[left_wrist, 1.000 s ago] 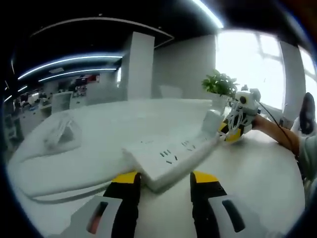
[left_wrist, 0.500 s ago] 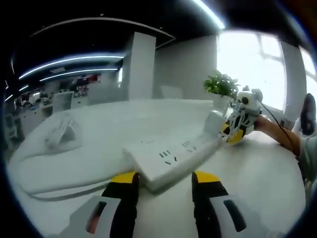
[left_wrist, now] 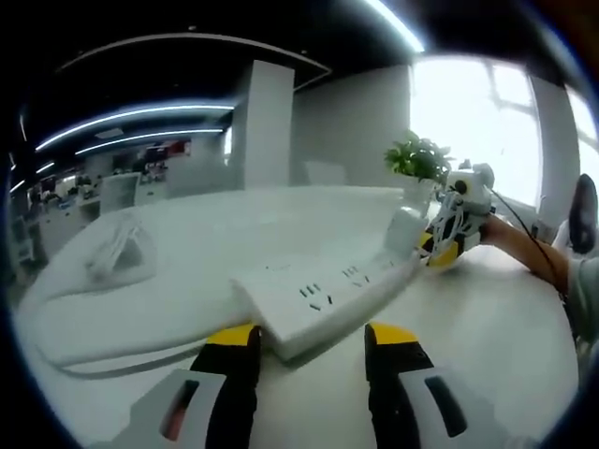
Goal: Straighten the power strip on the desk, plug the charger into it
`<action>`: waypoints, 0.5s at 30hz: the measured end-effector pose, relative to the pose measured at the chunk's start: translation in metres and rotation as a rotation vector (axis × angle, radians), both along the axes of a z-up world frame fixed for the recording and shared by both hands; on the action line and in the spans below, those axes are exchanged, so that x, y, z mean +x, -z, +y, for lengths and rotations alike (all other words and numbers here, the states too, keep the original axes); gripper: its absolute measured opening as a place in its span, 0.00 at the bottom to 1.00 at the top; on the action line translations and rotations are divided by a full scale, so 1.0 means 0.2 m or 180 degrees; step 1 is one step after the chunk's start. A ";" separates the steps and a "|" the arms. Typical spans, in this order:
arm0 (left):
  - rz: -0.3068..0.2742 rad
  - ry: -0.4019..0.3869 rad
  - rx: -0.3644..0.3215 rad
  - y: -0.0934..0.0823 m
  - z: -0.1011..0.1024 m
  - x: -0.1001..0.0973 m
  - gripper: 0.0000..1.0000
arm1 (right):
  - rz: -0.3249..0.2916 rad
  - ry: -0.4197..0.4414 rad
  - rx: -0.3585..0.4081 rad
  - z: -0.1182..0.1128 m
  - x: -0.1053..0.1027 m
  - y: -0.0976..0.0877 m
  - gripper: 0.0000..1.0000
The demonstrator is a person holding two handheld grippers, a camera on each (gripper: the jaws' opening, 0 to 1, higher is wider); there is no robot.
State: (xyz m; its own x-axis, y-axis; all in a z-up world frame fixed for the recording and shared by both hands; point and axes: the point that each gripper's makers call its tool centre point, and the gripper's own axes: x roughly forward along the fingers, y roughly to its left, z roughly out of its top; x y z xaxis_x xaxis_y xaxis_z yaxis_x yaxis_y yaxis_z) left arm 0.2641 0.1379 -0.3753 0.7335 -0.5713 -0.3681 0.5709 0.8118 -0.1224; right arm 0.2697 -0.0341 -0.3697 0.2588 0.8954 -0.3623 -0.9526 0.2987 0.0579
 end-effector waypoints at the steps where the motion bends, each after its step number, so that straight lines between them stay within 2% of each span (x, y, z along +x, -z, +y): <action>1: 0.0003 0.0000 -0.0004 0.00 0.00 0.00 0.46 | 0.0000 0.0003 -0.0007 0.00 0.00 0.00 0.12; 15: -0.0137 -0.0002 0.0022 -0.05 0.01 0.01 0.44 | 0.0008 0.0048 0.0002 0.00 0.01 0.00 0.12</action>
